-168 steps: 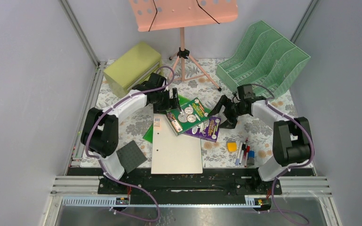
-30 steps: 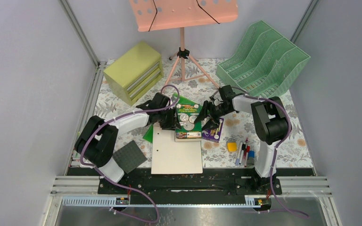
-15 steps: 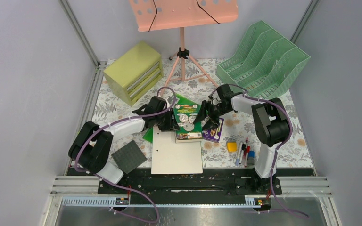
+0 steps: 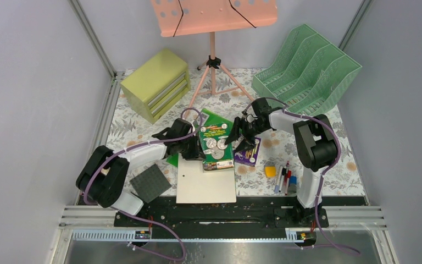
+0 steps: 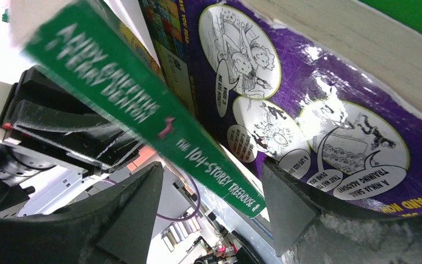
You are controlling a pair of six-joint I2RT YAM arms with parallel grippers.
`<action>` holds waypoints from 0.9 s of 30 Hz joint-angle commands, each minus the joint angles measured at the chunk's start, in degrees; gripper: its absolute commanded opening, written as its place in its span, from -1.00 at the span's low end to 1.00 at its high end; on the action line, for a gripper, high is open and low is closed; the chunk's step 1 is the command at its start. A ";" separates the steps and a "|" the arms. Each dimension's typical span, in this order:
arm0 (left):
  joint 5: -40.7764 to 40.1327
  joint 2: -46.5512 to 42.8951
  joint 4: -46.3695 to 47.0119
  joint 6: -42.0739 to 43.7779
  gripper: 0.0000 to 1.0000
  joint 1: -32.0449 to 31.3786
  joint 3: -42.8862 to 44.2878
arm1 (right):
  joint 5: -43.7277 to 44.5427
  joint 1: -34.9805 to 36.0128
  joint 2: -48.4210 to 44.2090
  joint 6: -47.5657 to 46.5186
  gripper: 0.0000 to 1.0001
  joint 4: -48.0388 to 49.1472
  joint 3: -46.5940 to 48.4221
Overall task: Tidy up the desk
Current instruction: Pick up the notebook from the folder.
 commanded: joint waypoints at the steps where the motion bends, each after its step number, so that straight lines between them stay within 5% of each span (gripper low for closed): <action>1: -4.51 5.02 -4.04 0.33 -1.00 0.37 1.23 | 3.66 0.62 1.65 -1.94 0.49 0.27 0.29; 16: -3.08 9.56 -4.56 1.77 -1.00 0.35 4.26 | -10.37 1.58 1.05 9.45 0.34 19.14 -3.33; 27: -7.18 3.43 -6.58 1.70 -1.00 0.40 4.33 | -14.01 3.05 -0.52 11.84 -0.61 24.94 -4.39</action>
